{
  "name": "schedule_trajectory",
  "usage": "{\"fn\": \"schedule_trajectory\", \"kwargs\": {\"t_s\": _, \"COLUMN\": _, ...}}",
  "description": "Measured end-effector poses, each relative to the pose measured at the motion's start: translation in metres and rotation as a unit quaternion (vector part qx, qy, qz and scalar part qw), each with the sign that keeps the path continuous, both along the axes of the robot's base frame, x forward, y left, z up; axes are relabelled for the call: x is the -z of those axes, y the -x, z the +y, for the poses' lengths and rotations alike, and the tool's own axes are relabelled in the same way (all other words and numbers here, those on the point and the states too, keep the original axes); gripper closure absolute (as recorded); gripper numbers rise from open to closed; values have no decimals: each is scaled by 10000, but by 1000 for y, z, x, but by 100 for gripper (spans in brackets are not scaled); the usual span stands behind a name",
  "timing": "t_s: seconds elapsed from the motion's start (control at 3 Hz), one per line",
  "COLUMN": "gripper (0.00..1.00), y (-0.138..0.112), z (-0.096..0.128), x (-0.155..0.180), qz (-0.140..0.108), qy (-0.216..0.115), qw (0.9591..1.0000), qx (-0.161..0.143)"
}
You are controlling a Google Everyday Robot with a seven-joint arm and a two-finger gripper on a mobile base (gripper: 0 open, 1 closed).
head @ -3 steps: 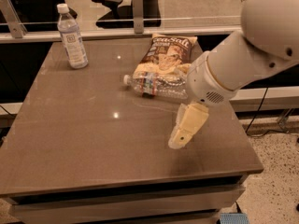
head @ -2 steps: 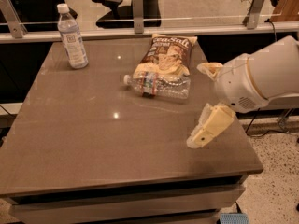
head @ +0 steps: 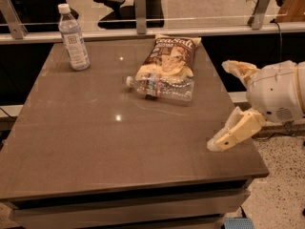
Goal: Knock water bottle over
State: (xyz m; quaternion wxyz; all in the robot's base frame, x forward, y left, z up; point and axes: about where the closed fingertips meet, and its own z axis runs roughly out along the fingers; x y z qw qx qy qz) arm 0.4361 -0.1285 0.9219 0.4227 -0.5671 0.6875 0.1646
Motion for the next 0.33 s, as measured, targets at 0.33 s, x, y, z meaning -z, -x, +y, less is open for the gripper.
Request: {"fn": "schedule_trajectory", "kwargs": {"t_s": 0.33, "gripper": 0, "y": 0, "z": 0, "x": 0, "qz": -1, "qy": 0, "qw": 10000, "qx": 0}}
